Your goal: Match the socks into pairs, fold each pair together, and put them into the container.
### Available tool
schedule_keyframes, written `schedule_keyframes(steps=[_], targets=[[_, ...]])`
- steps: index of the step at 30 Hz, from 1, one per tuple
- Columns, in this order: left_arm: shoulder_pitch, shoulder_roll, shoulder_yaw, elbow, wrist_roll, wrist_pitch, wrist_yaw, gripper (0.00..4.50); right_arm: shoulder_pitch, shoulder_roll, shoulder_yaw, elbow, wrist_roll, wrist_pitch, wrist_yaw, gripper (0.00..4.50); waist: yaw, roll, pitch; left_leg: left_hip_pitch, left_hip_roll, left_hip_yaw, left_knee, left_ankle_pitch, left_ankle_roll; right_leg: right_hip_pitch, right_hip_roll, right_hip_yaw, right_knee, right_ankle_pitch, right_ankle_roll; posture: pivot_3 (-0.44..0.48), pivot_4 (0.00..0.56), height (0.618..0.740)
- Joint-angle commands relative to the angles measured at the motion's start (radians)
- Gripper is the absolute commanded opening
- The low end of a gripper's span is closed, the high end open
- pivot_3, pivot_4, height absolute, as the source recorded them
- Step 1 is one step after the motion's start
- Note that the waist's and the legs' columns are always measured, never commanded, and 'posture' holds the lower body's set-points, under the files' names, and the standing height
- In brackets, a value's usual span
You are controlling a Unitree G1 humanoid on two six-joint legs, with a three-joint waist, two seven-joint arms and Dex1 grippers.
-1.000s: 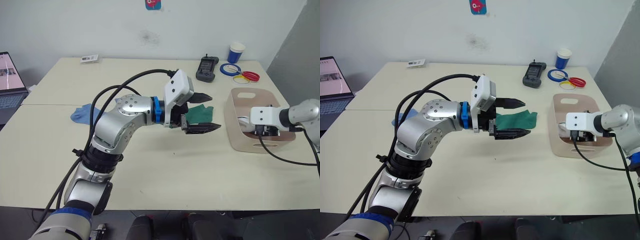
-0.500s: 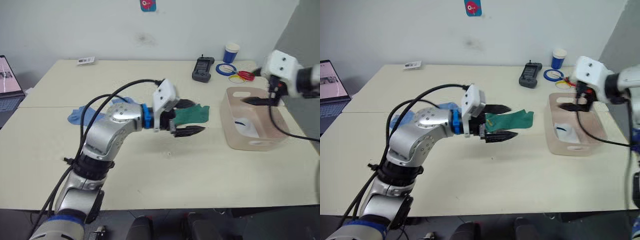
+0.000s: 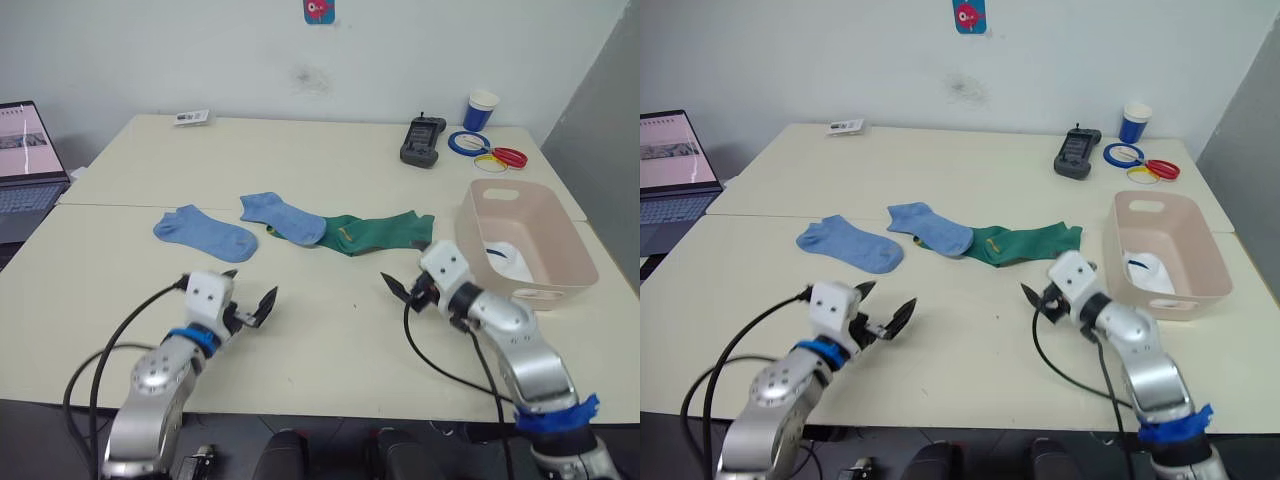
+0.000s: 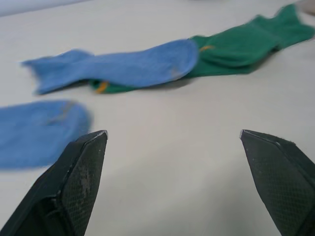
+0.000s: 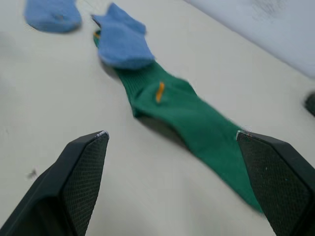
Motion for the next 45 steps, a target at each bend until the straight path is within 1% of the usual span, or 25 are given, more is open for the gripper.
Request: schedule_keyframes(steps=[1, 4, 7, 9, 11, 14, 17, 19, 22, 24, 26, 30, 33, 37, 41, 45], targets=[[0.070, -0.026, 0.031, -0.023, 0.050, -0.100, 0.064, 4.50, 0.052, 0.047, -0.011, -0.018, -0.004, -0.056, -0.081, 4.45, 0.000, 0.000, 0.000, 0.000, 0.000, 0.000, 0.000, 0.000, 0.000, 0.000, 0.001, 0.000, 0.000, 0.000, 0.001, 0.000, 0.150, 0.740], [0.143, -0.042, 0.028, -0.018, 0.040, -0.093, 0.068, 4.50, 0.091, 0.071, -0.007, -0.017, -0.013, -0.076, -0.115, 4.45, -0.010, 0.000, -0.001, 0.001, 0.002, 0.001, -0.001, 0.000, 0.000, 0.000, 0.004, 0.000, 0.001, -0.001, 0.001, 0.000, 0.150, 0.740], [0.142, -0.037, 0.026, -0.020, 0.032, -0.090, 0.065, 4.50, 0.076, 0.068, -0.007, -0.016, -0.007, -0.077, -0.115, 4.45, -0.017, 0.000, -0.001, 0.001, 0.002, 0.000, -0.001, 0.000, 0.000, 0.000, 0.005, -0.001, 0.001, -0.002, 0.001, 0.000, 0.150, 0.740], [0.113, -0.020, 0.041, -0.012, 0.021, -0.071, 0.060, 4.50, 0.052, 0.063, -0.008, -0.022, 0.021, -0.057, -0.088, 4.45, -0.019, 0.000, -0.001, 0.001, 0.002, 0.001, -0.001, 0.000, 0.000, 0.000, 0.007, -0.002, 0.001, -0.001, 0.000, 0.000, 0.150, 0.740], [0.045, 0.022, 0.076, 0.025, 0.007, -0.038, 0.052, 4.50, 0.015, 0.058, -0.007, -0.047, 0.084, -0.008, -0.028, 4.45, -0.020, 0.000, -0.001, 0.001, 0.001, 0.001, -0.001, 0.000, 0.000, 0.000, 0.008, -0.002, 0.001, -0.001, 0.000, 0.000, 0.150, 0.740], [-0.077, 0.127, 0.103, 0.120, -0.003, -0.003, -0.009, 4.50, -0.047, 0.011, 0.017, -0.129, 0.212, 0.096, 0.124, 4.45, -0.020, 0.000, -0.001, 0.001, 0.002, 0.000, -0.001, 0.000, 0.000, 0.000, 0.010, -0.004, 0.002, -0.001, -0.001, 0.000, 0.150, 0.740], [-0.191, 0.208, 0.106, 0.227, -0.029, 0.050, -0.075, 4.50, -0.117, -0.057, 0.037, -0.197, 0.324, 0.209, 0.248, 4.45, -0.020, 0.000, -0.001, 0.002, 0.002, -0.001, -0.001, 0.000, 0.000, 0.000, 0.011, -0.005, 0.003, -0.002, -0.002, 0.000, 0.150, 0.740], [-0.259, 0.247, 0.094, 0.305, -0.042, 0.082, -0.120, 4.50, -0.173, -0.094, 0.046, -0.217, 0.368, 0.256, 0.296, 4.45, -0.021, -0.001, -0.001, 0.001, 0.001, -0.001, -0.001, 0.000, 0.000, 0.000, 0.010, -0.005, 0.003, -0.002, -0.002, 0.000, 0.150, 0.740], [-0.356, 0.287, 0.054, 0.424, -0.035, 0.106, -0.182, 4.50, -0.263, -0.115, 0.056, -0.209, 0.399, 0.292, 0.321, 4.45, -0.020, -0.001, -0.001, 0.001, 0.001, 0.000, -0.001, 0.000, 0.000, 0.000, 0.010, -0.005, 0.003, -0.002, -0.002, 0.000, 0.150, 0.740], [-0.410, 0.297, 0.022, 0.500, -0.010, 0.093, -0.206, 4.50, -0.307, -0.103, 0.056, -0.189, 0.397, 0.289, 0.305, 4.45, -0.020, -0.002, -0.001, 0.001, 0.001, -0.001, -0.001, 0.000, 0.000, 0.000, 0.010, -0.005, 0.003, -0.002, -0.002, 0.000, 0.150, 0.740], [-0.460, 0.291, -0.002, 0.584, 0.020, 0.051, -0.202, 4.50, -0.322, -0.096, 0.053, -0.184, 0.401, 0.290, 0.292, 4.45, -0.019, -0.002, -0.001, 0.001, 0.001, -0.001, -0.001, 0.000, 0.000, -0.001, 0.010, -0.005, 0.003, -0.002, -0.002, 0.000, 0.150, 0.740], [-0.524, 0.274, -0.037, 0.706, 0.045, -0.010, -0.213, 4.50, -0.308, -0.096, 0.061, -0.175, 0.393, 0.272, 0.282, 4.45, -0.017, -0.003, -0.002, 0.001, 0.001, -0.001, -0.001, 0.000, 0.000, 0.000, 0.009, -0.005, 0.004, -0.001, -0.003, 0.000, 0.150, 0.740], [-0.577, 0.250, -0.063, 0.810, 0.072, -0.055, -0.209, 3.90, -0.283, -0.099, 0.074, -0.159, 0.371, 0.244, 0.270, 4.50, -0.017, -0.003, -0.002, 0.001, 0.001, -0.001, 0.000, 0.000, 0.000, 0.000, 0.008, -0.005, 0.004, -0.001, -0.003, 0.000, 0.150, 0.740], [-0.628, 0.227, -0.075, 0.876, 0.081, -0.080, -0.207, 2.65, -0.271, -0.085, 0.071, -0.155, 0.366, 0.241, 0.241, 4.50, -0.016, -0.003, -0.002, 0.001, 0.001, 0.000, 0.000, 0.000, 0.000, 0.000, 0.008, -0.005, 0.004, -0.001, -0.002, 0.000, 0.150, 0.740], [-0.637, 0.220, -0.076, 0.891, 0.077, -0.093, -0.218, 1.36, -0.261, -0.085, 0.073, -0.155, 0.355, 0.235, 0.229, 4.50, -0.016, -0.003, -0.002, 0.001, 0.001, -0.001, 0.000, 0.000, 0.000, 0.000, 0.008, -0.005, 0.005, -0.001, -0.002, 0.000, 0.150, 0.740], [-0.616, 0.218, -0.063, 0.847, 0.060, -0.080, -0.220, 0.12, -0.259, -0.088, 0.073, -0.160, 0.354, 0.237, 0.221, 4.50, -0.018, -0.003, -0.002, 0.001, 0.001, -0.001, 0.000, 0.000, 0.000, 0.000, 0.008, -0.005, 0.005, -0.001, -0.002, 0.000, 0.150, 0.740]])
